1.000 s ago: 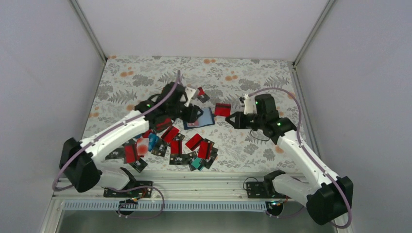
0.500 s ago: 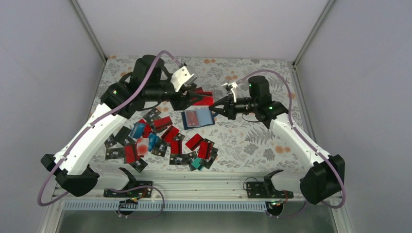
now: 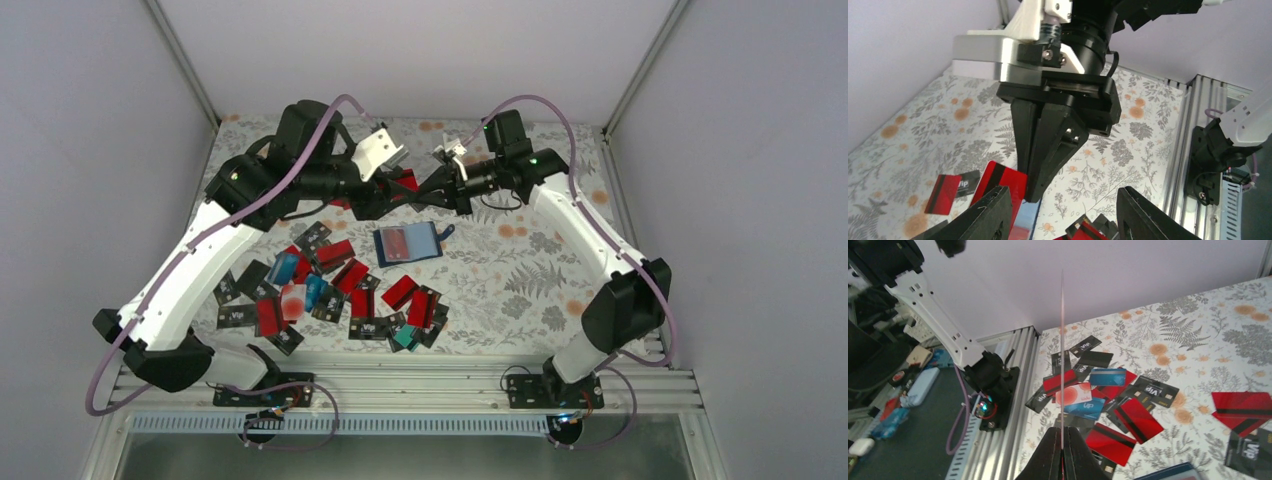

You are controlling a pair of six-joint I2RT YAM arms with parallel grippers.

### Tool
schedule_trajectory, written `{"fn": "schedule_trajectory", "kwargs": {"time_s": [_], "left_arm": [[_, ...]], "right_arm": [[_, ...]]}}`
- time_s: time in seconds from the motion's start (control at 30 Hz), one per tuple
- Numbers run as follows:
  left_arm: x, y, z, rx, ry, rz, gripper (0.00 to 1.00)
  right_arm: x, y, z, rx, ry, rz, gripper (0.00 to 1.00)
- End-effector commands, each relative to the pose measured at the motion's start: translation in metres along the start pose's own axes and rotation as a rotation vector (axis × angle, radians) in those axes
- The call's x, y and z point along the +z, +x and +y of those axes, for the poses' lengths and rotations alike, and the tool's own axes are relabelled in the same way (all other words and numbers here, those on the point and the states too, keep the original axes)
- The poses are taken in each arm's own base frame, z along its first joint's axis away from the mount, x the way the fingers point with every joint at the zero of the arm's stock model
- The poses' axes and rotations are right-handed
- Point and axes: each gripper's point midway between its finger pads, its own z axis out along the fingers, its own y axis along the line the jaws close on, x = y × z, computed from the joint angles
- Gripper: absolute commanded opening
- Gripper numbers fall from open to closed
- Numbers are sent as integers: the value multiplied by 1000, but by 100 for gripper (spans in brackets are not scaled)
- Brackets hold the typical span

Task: Put the credit cards into the card holder

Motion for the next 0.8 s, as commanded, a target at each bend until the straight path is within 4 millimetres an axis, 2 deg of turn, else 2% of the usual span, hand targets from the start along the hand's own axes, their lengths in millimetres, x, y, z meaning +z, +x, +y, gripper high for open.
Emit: {"fn": "schedule_trajectory", "kwargs": {"time_s": [0.0, 0.13, 0.27, 0.4, 0.53, 0.77], "left_arm": [[-23, -3, 12, -44, -117, -11, 53], [-25, 8, 16, -74, -154, 21, 50], [-28, 10, 11, -56, -135, 13, 49], [-19, 18, 2, -41, -66, 38, 49], [-10, 28, 5, -45, -67, 67, 44], [-5, 36, 1, -28, -41, 68, 44]], "right_arm": [[-2, -5, 8, -119, -17, 36, 4], [-4, -1, 14, -144, -24, 54, 4], [-3, 4, 28, -157, -63, 44, 4], [-2, 6, 32, -160, -78, 44, 4], [-3, 6, 38, -174, -102, 36, 4], [-4, 8, 47, -186, -139, 21, 4]]}}
